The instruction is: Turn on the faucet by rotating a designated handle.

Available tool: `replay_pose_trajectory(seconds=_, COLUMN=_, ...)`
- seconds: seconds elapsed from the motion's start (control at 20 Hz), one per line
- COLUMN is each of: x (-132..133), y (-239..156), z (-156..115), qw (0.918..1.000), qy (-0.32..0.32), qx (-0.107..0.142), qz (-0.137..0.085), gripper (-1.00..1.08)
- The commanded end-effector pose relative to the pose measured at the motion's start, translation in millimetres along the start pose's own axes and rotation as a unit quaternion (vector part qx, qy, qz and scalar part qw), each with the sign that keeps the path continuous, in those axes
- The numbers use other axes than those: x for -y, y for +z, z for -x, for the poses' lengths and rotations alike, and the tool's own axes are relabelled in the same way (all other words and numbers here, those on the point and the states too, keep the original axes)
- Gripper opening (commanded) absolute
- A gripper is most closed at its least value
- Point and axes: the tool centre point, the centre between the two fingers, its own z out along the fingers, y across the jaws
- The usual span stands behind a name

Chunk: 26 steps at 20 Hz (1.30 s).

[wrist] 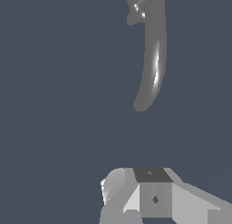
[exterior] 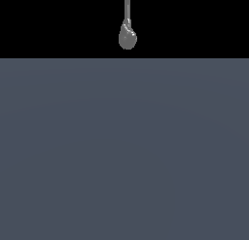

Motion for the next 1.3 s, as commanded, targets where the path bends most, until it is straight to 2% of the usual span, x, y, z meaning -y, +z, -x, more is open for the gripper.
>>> replay_pose_trajectory(seconds=0.0, x=-10, y=25, z=-13, qw=0.9997, qy=0.009, qx=0.023, qz=-0.004, gripper=-0.23)
replay_pose_trajectory(seconds=0.05, x=1, y=44, z=-14, qw=0.9995, qy=-0.003, qx=0.03, qz=-0.006, gripper=-0.05)
replay_pose_trajectory(seconds=0.1, x=-17, y=47, z=-19, qw=0.9997, qy=0.005, qx=0.024, qz=-0.004, gripper=-0.13)
replay_pose_trajectory(seconds=0.15, x=-6, y=74, z=-23, qw=0.9984, qy=-0.005, qx=0.053, qz=-0.019, gripper=0.05)
replay_pose_trajectory(seconds=0.2, x=5, y=70, z=-26, qw=0.9987, qy=-0.024, qx=0.038, qz=-0.026, gripper=-0.03)
replay_pose_trajectory(seconds=0.25, x=-12, y=95, z=-25, qw=0.9967, qy=0.001, qx=0.067, qz=-0.046, gripper=-0.11)
replay_pose_trajectory(seconds=0.3, x=5, y=89, z=-35, qw=0.9976, qy=-0.027, qx=0.047, qz=-0.043, gripper=0.04)
replay_pose_trajectory(seconds=0.35, x=36, y=91, z=-40, qw=0.9959, qy=-0.075, qx=0.043, qz=-0.029, gripper=0.07)
replay_pose_trajectory(seconds=0.4, x=36, y=91, z=-40, qw=0.9959, qy=-0.075, qx=0.043, qz=-0.029, gripper=0.07)
replay_pose_trajectory(seconds=0.45, x=50, y=113, z=-31, qw=0.9917, qy=-0.11, qx=0.061, qz=-0.026, gripper=0.12)
replay_pose_trajectory(seconds=0.5, x=61, y=81, z=-65, qw=0.9912, qy=-0.129, qx=0.014, qz=-0.029, gripper=0.24)
replay_pose_trajectory(seconds=0.55, x=62, y=73, z=-54, qw=0.9906, qy=-0.134, qx=0.002, qz=-0.029, gripper=0.24)
replay_pose_trajectory(seconds=0.6, x=57, y=90, z=-48, qw=0.9878, qy=-0.155, qx=0.02, qz=-0.002, gripper=0.32)
replay_pose_trajectory(seconds=0.65, x=82, y=73, z=-71, qw=0.9806, qy=-0.196, qx=-0.007, qz=0.006, gripper=0.34)
replay_pose_trajectory(seconds=0.7, x=91, y=67, z=-61, qw=0.9777, qy=-0.209, qx=-0.015, qz=0.009, gripper=0.34)
replay_pose_trajectory(seconds=0.75, x=107, y=72, z=-68, qw=0.9721, qy=-0.234, qx=-0.018, qz=0.011, gripper=0.42)
replay_pose_trajectory(seconds=0.8, x=123, y=76, z=-76, qw=0.9655, qy=-0.26, qx=-0.018, qz=0.012, gripper=0.48)
replay_pose_trajectory(seconds=0.85, x=129, y=66, z=-95, qw=0.9528, qy=-0.3, qx=-0.039, qz=0.029, gripper=0.49)
replay_pose_trajectory(seconds=0.9, x=139, y=63, z=-86, qw=0.949, qy=-0.31, qx=-0.045, qz=0.033, gripper=0.49)
replay_pose_trajectory(seconds=0.95, x=148, y=62, z=-95, qw=0.946, qy=-0.319, qx=-0.052, qz=0.021, gripper=0.71)
replay_pose_trajectory(seconds=1.0, x=143, y=64, z=-110, qw=0.9351, qy=-0.347, qx=-0.053, qz=0.049, gripper=0.75)
replay_pose_trajectory(seconds=1.05, x=174, y=68, z=-113, qw=0.9196, qy=-0.384, qx=-0.059, qz=0.058, gripper=0.68)
replay_pose_trajectory(seconds=1.1, x=170, y=61, z=-129, qw=0.9171, qy=-0.385, qx=-0.079, qz=0.066, gripper=0.57)
replay_pose_trajectory(seconds=1.15, x=86, y=73, z=-132, qw=0.935, qy=-0.343, qx=-0.059, qz=0.07, gripper=0.71)
replay_pose_trajectory(seconds=1.2, x=51, y=87, z=-152, qw=0.9484, qy=-0.306, qx=-0.042, qz=0.072, gripper=0.71)
replay_pose_trajectory(seconds=1.25, x=34, y=140, z=-132, qw=0.9591, qy=-0.274, qx=-0.004, qz=0.069, gripper=0.81)
